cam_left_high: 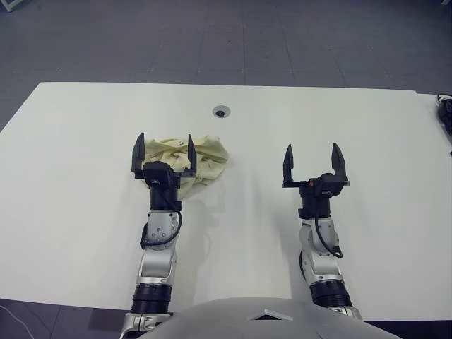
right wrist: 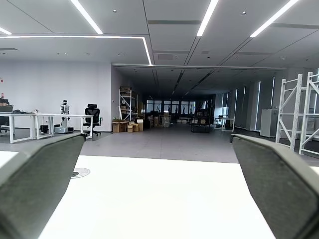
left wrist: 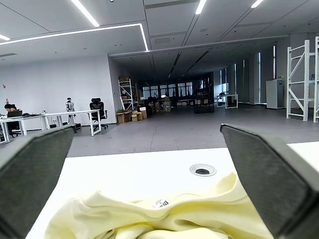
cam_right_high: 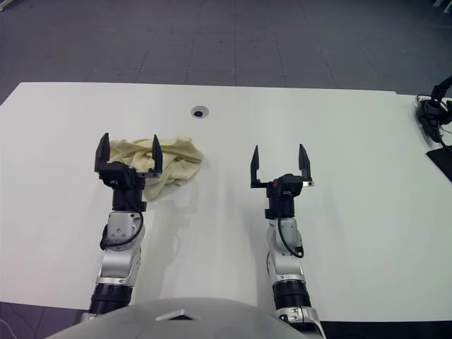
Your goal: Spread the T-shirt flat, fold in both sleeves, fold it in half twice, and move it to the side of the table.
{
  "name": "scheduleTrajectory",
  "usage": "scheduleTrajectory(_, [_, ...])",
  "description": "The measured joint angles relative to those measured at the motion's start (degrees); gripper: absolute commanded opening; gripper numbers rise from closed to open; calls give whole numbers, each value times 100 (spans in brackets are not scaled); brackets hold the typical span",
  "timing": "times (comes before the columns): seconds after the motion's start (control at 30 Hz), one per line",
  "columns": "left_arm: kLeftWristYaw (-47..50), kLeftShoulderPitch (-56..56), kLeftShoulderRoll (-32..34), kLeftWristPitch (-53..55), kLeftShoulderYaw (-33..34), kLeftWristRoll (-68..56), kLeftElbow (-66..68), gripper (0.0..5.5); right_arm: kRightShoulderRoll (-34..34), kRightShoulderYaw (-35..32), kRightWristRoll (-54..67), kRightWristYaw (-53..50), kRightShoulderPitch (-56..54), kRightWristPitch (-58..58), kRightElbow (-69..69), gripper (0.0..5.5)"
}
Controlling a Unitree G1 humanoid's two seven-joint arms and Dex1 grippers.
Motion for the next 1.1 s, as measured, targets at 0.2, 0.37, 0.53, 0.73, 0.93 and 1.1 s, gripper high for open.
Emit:
scheduleTrajectory(0.2, [-21, 0, 0, 0, -1, -4, 0, 539, 2, -3, 0, 9, 0, 0, 0, 540])
scheduleTrajectory(0.37, [-24, 0, -1, 0, -1, -6, 1, 539, 2, -4, 0, 13, -2, 0, 2, 540])
scheduleTrajectory(0.53, [-26, -5, -1, -1, -2, -9, 10, 539, 2, -7, 0, 14, -19, 0, 24, 540])
scheduleTrajectory(0.73, [-26, -8, -1, -1, -2, -12, 11, 539, 2, -8, -1, 14, -21, 0, 58, 540])
scheduleTrajectory(0.93, [-28, -8, 0, -1, 0, -48, 11, 539, 11, -4, -2, 13, -21, 0, 58, 540])
scheduleTrajectory(1.1, [-28, -8, 1, -1, 0, -98, 11, 539, 12, -2, -2, 14, -21, 0, 58, 540])
